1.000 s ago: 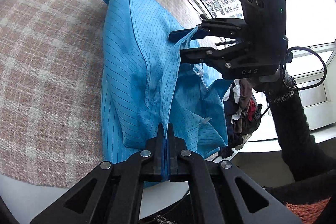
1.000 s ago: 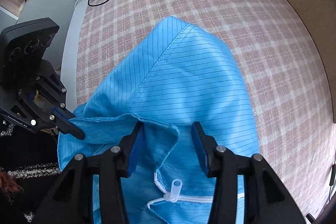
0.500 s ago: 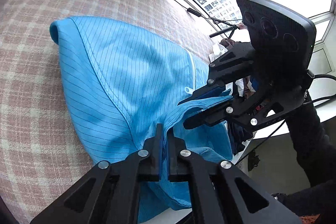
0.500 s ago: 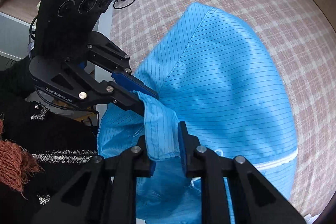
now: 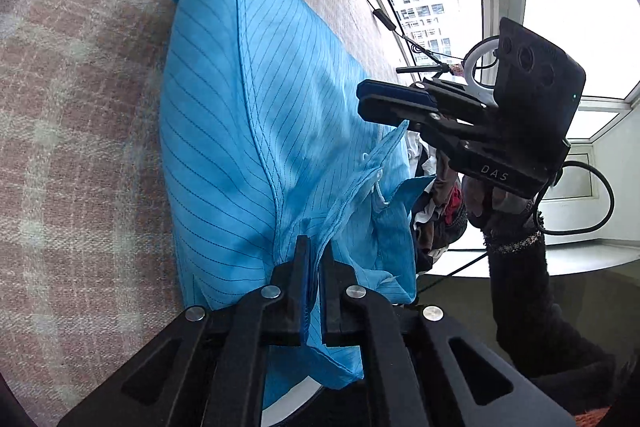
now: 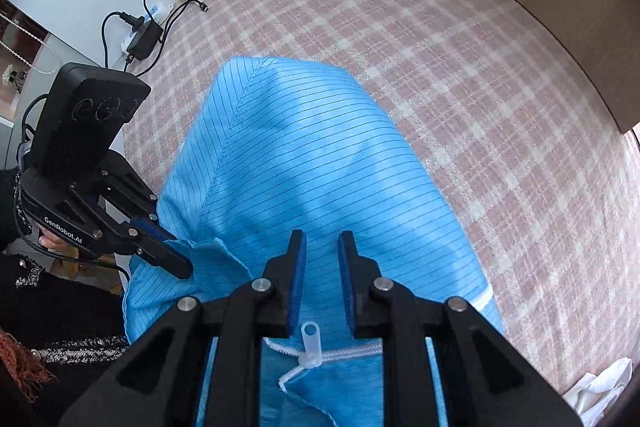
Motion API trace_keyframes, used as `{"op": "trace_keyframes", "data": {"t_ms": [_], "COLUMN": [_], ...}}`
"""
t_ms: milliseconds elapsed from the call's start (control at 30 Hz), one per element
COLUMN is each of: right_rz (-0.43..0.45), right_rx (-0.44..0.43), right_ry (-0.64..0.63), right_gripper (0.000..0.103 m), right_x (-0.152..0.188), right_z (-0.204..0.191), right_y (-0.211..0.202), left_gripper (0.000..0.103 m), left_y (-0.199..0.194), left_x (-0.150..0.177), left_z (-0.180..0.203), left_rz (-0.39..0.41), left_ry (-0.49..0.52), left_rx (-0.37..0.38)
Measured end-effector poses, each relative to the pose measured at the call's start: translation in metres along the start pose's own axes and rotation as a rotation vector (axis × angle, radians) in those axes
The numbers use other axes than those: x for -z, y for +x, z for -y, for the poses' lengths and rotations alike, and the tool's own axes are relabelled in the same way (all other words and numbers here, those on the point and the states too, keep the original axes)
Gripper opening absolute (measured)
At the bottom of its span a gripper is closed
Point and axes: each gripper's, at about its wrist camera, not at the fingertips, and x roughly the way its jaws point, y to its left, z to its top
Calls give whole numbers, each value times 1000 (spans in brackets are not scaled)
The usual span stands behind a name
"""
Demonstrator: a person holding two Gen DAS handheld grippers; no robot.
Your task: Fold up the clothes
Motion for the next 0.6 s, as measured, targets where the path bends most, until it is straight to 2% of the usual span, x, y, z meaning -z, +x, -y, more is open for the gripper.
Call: {"op": "trace_keyframes", "data": {"t_ms": [67, 100, 167, 200, 233, 267, 300, 367, 400, 467, 500, 600], "right_rz": [56, 80, 79, 64, 55, 48, 41, 67, 68, -17, -35, 47], "right_rx": [-23, -37, -20, 6, 20, 29, 37, 10, 31, 141, 158, 93], "right_ry": [-15, -25, -76, -103, -100, -85, -70, -14, -17, -55, -56, 7], "right_gripper": [22, 27, 38, 39, 39, 39, 39, 39, 39, 38, 38, 38], "right_x": [13, 20, 30, 32, 31, 30, 28, 19, 14, 7, 8, 28], "right_z": [-15, -24, -41, -48, -47, -42, -38, -23, -20, -20, -20, -21], "right_y": [-25, -36, -38, -34, -28, -22, -16, -6, 3, 27, 30, -8], "left_gripper": [20, 22, 22, 22, 17, 3, 0, 0, 0, 0, 1, 9], "left_y": [-5, -4, 1, 4, 5, 5, 8, 12, 14, 8, 3, -18], "left_x": [-6, -8, -13, -15, -17, -17, -17, -17, -17, -15, -14, -9], "left_z": [4, 7, 13, 16, 18, 16, 14, 12, 10, 12, 13, 24], "left_rz": [18, 19, -8, -25, -41, -54, -64, -63, -58, -40, -29, 3], "left_ry": [1, 15, 42, 55, 65, 66, 58, 44, 38, 44, 51, 79], "left_rx": [7, -2, -22, -33, -38, -35, -29, -50, -67, -97, -110, -160]}}
